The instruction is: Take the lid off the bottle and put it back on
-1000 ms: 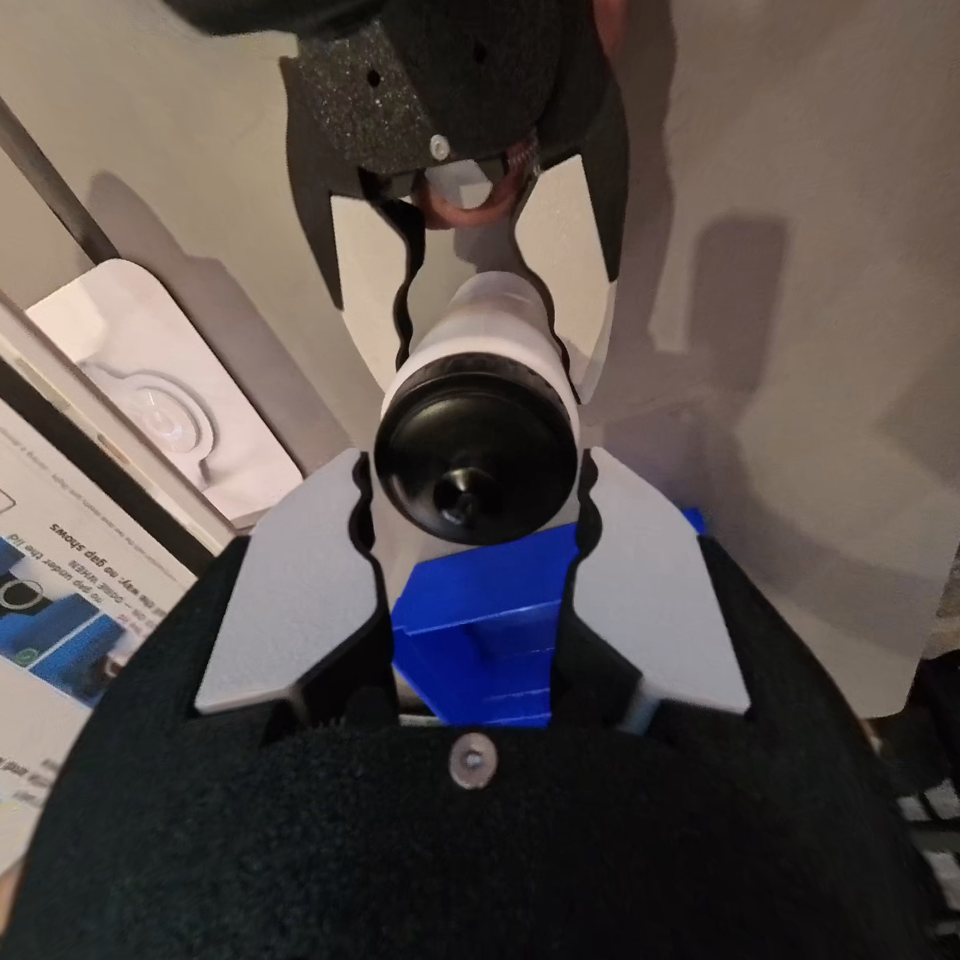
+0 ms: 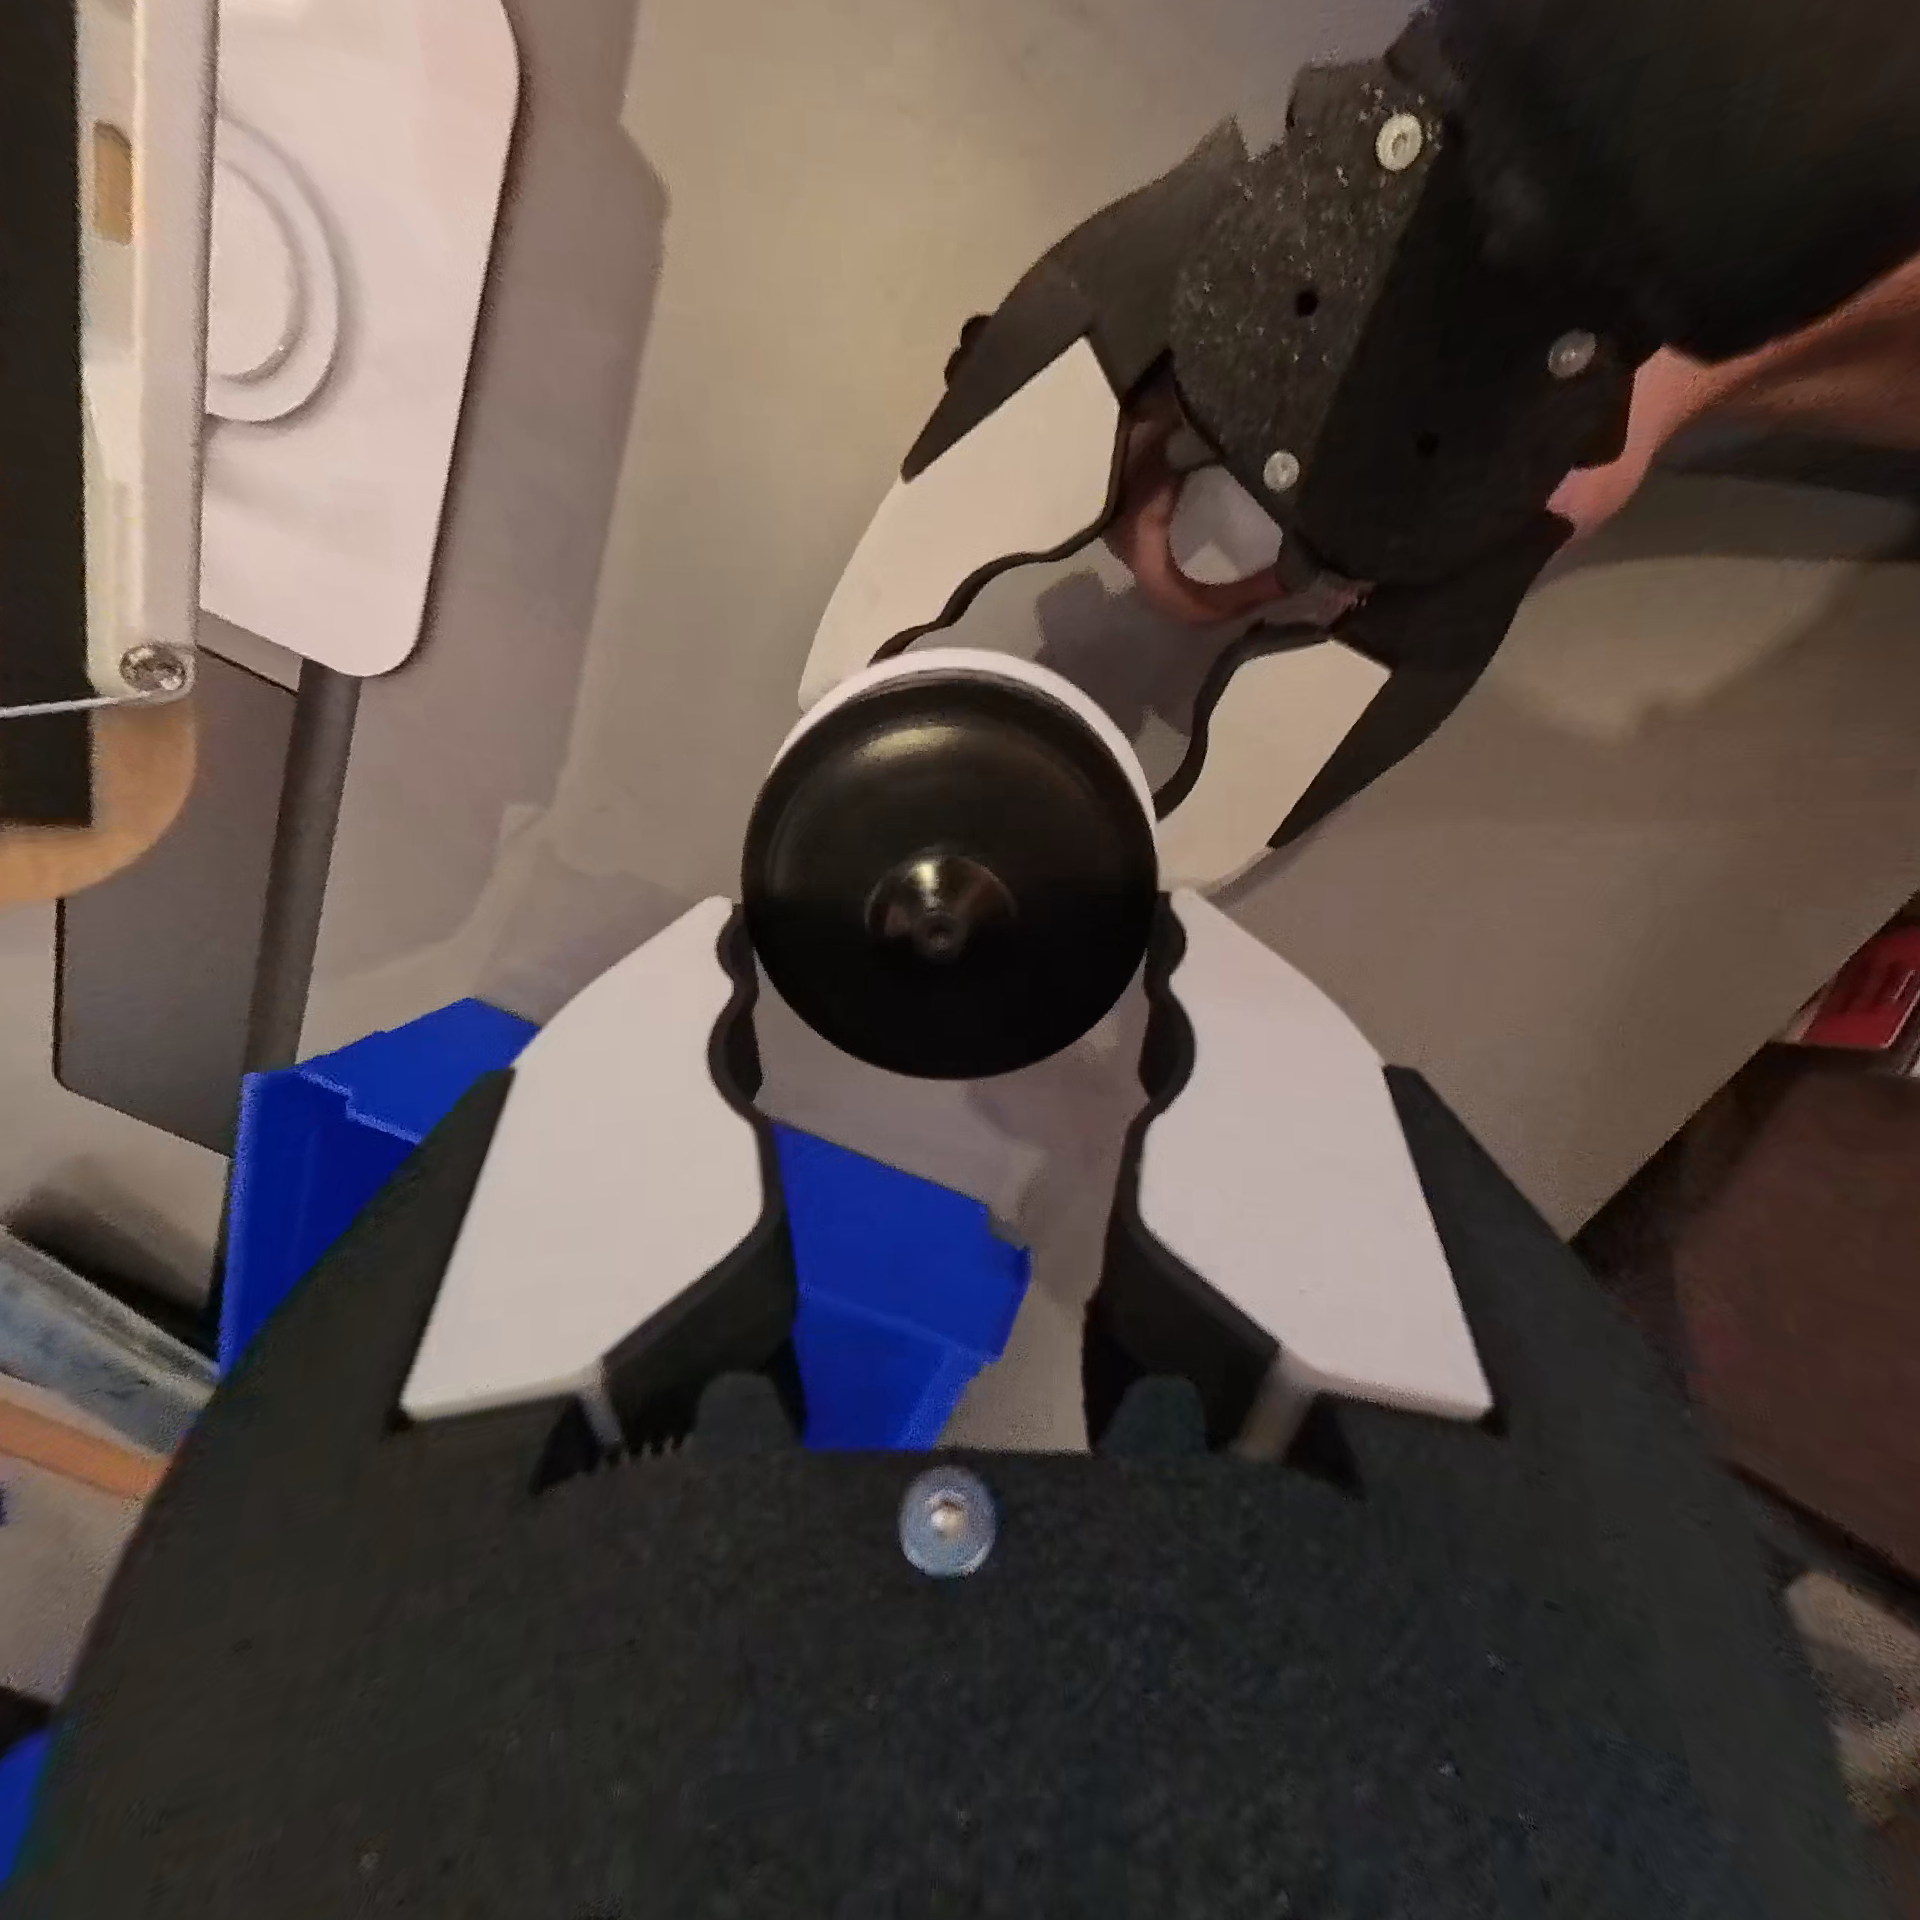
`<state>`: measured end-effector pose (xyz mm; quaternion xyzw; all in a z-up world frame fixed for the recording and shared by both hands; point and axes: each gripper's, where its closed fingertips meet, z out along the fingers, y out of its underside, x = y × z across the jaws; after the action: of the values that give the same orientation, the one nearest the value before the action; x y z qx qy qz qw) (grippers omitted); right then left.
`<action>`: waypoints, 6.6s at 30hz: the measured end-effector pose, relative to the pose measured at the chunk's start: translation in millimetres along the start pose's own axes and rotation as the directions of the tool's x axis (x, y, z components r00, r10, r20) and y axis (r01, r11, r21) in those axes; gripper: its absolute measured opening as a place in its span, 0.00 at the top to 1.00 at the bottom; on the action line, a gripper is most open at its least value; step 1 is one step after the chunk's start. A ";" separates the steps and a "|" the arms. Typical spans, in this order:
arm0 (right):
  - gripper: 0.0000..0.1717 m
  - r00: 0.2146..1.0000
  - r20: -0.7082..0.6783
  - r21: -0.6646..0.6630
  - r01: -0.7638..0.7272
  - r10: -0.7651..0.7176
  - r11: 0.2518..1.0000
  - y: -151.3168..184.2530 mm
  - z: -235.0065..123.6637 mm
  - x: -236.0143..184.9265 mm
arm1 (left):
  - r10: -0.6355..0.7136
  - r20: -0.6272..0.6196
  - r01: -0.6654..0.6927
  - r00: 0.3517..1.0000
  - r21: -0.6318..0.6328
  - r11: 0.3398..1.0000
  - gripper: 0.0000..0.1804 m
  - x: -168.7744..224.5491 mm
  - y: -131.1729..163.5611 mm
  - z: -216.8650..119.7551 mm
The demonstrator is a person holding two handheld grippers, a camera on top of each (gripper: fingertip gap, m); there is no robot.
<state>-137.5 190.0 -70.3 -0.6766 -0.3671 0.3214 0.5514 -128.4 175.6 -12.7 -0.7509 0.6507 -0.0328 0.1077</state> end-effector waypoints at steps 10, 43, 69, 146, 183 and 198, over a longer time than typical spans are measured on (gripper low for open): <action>0.51 1.000 0.002 0.014 -0.002 0.002 1.000 -0.1 2.3 -0.4 | 0.384 -0.080 -0.391 0.920 -0.114 0.913 0.60 -6.2 6.4 -0.8; 0.51 0.998 0.042 0.030 -0.047 0.046 0.998 -0.2 -1.1 4.0 | -0.198 -0.122 0.192 0.973 0.902 0.386 0.61 20.0 12.7 -95.6; 0.52 0.869 0.217 0.211 -0.486 0.445 0.848 -135.6 -147.7 3.2 | -0.342 -0.060 0.226 0.938 0.853 0.470 0.57 73.9 51.5 88.5; 0.51 0.995 -0.082 0.049 -0.057 0.061 0.997 -8.8 -11.4 23.3 | -0.290 -0.249 0.370 0.924 0.772 0.517 0.46 34.0 44.5 4.8; 0.52 0.995 -0.096 0.038 -0.028 0.032 0.999 1.1 0.1 21.3 | 0.343 0.055 -0.329 0.938 -0.180 0.927 0.65 -25.8 1.5 0.2; 0.52 0.996 -0.091 0.024 -0.009 0.011 1.000 1.0 2.3 19.3 | -0.082 -0.120 0.073 0.989 -0.077 0.994 0.56 -20.9 -24.8 -3.5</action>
<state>-129.2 207.4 -72.3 -0.6858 -0.3346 0.2973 0.5739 -108.2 199.0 -2.3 -0.7755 0.6273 -0.0594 0.0388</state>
